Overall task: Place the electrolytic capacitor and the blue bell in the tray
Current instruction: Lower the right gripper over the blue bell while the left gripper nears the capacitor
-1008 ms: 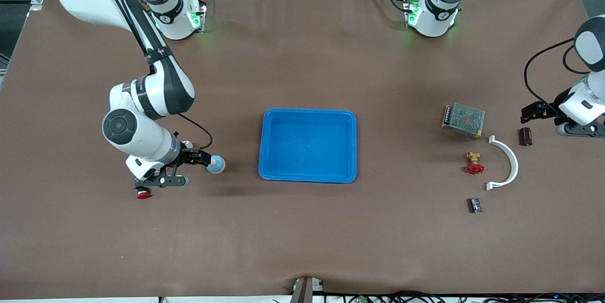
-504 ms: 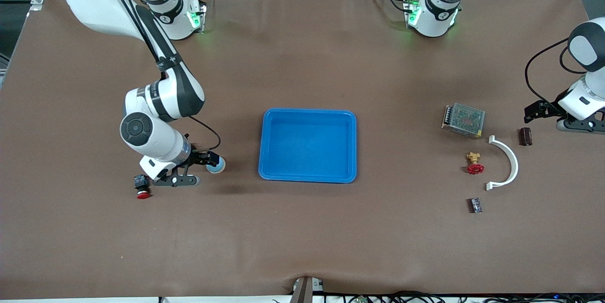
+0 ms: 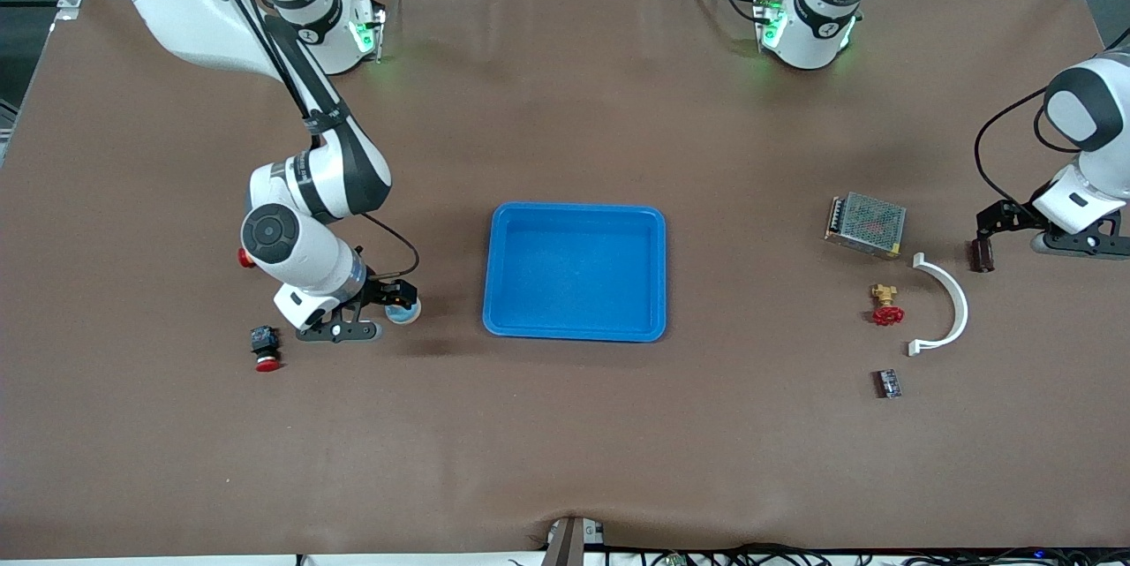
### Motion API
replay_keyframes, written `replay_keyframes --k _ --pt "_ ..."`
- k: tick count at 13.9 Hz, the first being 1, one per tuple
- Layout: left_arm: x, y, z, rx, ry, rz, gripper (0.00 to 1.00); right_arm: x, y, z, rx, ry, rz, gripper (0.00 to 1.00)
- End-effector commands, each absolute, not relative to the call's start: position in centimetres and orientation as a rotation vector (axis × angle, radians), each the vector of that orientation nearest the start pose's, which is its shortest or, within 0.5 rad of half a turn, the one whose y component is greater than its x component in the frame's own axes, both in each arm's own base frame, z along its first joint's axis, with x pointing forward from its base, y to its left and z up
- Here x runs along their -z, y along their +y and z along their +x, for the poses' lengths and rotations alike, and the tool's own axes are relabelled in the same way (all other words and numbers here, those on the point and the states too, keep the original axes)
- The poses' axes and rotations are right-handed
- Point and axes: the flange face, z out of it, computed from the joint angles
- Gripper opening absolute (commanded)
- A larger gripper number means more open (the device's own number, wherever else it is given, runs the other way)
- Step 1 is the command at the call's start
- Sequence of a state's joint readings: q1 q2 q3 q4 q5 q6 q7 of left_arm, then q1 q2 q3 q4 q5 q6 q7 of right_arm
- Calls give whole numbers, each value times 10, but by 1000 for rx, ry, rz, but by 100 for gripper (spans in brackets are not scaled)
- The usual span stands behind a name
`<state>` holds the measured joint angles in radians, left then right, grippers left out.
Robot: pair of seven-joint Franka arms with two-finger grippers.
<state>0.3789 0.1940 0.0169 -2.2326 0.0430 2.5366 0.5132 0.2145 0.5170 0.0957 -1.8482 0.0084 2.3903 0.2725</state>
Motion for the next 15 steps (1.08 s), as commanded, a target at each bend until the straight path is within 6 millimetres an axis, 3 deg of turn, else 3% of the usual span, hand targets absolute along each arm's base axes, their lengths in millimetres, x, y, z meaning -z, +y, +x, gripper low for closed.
replay_keyframes --k 1,6,10,12,15 --pt "-270 226 510 158 258 -3037 100 -233 197 617 32 -3 -3078 100" --pt "-237 237 509 127 224 -3058 100 -224 199 614 20 -10 -3079 100" --pt "-230 241 512 120 231 -3059 100 -210 205 612 8 -24 -3081 100" --pt "-221 256 510 108 224 -3063 100 -207 209 610 4 -37 -3082 100" --pt "-210 259 514 113 243 -3061 100 -200 210 608 -10 -50 -3090 100"
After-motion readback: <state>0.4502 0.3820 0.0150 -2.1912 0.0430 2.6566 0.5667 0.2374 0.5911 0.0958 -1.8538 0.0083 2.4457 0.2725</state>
